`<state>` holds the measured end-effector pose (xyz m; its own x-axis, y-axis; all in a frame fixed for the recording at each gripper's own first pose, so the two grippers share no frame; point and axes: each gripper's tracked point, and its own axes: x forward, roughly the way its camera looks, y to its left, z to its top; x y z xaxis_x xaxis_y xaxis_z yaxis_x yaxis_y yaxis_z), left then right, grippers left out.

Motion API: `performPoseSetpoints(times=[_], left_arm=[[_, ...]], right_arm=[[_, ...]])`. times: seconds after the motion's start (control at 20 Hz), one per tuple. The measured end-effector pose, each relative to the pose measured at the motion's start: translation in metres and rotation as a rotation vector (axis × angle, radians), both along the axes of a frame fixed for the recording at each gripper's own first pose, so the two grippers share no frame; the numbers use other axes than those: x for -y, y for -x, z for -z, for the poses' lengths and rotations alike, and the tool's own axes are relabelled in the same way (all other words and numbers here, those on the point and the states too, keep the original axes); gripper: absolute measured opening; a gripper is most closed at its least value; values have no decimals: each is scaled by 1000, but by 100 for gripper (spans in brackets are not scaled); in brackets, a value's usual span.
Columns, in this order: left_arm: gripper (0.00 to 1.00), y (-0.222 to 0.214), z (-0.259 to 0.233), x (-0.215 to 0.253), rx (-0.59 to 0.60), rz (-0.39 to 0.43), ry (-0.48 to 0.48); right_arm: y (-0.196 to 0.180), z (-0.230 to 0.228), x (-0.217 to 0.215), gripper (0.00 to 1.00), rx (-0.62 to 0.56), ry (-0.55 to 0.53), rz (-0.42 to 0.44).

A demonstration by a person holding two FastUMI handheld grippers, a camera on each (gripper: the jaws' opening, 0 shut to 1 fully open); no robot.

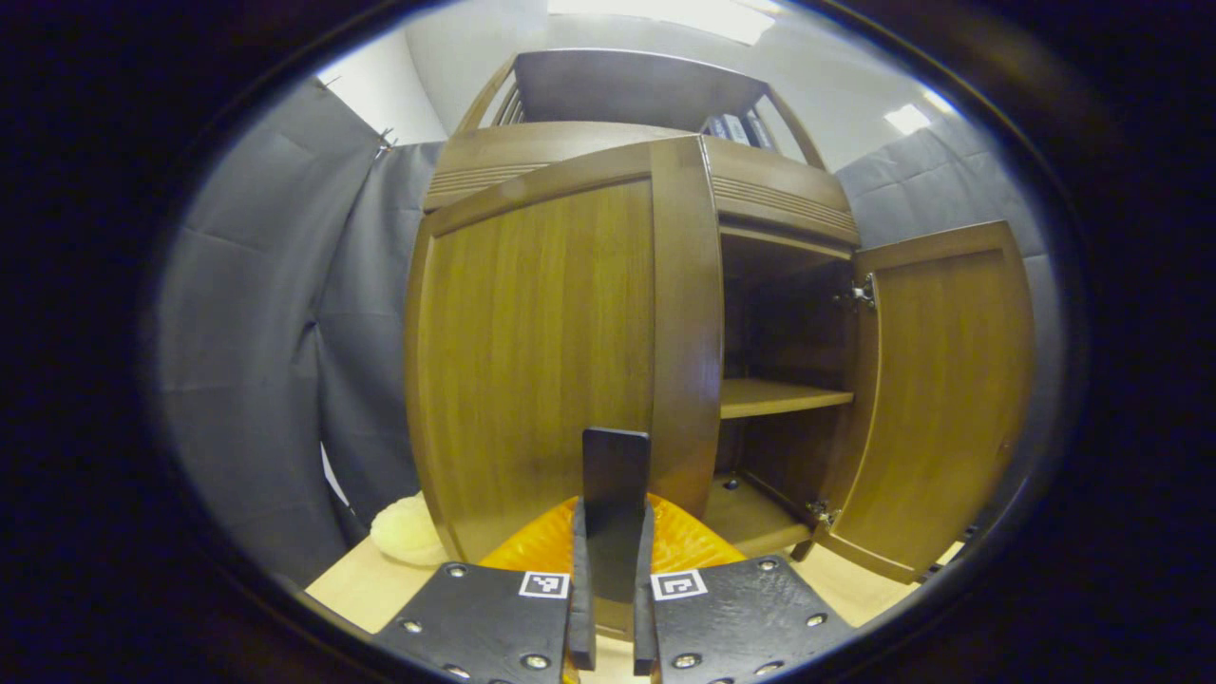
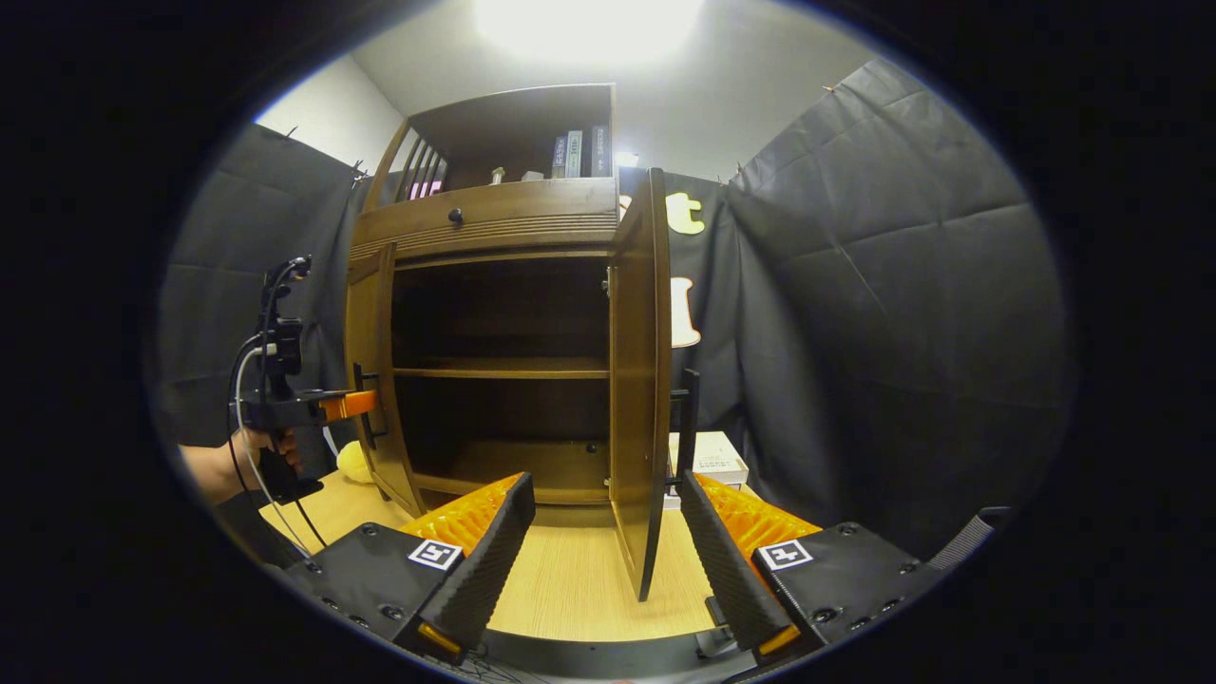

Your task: Open the right door of the double-door shoe cabinet with the right hand, and open the left door with the left hand.

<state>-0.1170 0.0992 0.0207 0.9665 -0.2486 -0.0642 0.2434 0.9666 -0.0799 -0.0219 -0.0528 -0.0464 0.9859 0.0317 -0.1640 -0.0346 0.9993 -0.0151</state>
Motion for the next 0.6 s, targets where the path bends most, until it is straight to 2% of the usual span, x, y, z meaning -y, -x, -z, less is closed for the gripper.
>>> performPoseSetpoints(times=[0.4,0.5,0.55,0.6], left_arm=[[18,13,-11,-14,5,-23,-3],[14,16,-13,-17,7,-34,-6],[18,18,-15,-18,5,-39,-5],[17,20,-17,-19,6,-44,-4]], right_arm=[[-7,0,-19,96,2,-29,-32],[-9,-1,-26,96,3,-26,-45],[-10,1,-30,96,3,-29,-52],[-10,1,-34,96,2,-32,-61]])
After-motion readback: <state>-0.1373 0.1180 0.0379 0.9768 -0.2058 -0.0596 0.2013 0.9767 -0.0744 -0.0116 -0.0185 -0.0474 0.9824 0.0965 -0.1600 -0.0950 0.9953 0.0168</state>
